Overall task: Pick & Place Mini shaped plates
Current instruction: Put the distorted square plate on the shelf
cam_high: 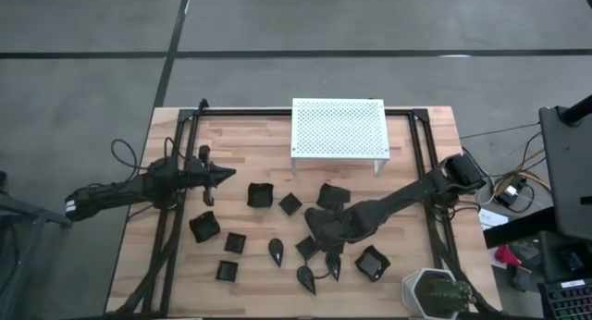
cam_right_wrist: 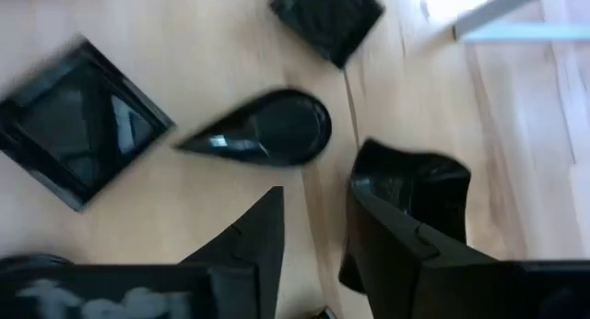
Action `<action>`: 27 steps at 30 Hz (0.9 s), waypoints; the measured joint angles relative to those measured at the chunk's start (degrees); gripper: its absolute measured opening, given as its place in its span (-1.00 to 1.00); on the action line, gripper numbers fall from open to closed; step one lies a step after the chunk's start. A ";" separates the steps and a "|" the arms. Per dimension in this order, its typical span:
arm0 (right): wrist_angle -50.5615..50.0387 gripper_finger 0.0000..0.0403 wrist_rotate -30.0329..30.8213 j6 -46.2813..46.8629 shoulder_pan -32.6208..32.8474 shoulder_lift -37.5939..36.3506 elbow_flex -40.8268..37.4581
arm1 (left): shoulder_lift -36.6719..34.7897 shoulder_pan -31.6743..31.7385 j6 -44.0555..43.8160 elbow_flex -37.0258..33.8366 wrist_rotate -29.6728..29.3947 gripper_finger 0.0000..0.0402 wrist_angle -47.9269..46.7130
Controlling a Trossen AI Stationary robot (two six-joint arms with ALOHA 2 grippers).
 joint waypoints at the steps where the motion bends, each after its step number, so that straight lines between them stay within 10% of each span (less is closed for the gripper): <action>1: -0.04 -0.38 0.03 0.45 -0.04 0.25 -0.32 | 0.00 0.00 0.00 0.00 0.02 -1.00 0.00; 27: 7.43 -0.50 1.45 6.35 -3.18 0.46 -7.84 | 0.00 0.00 0.00 0.00 0.00 -1.00 0.00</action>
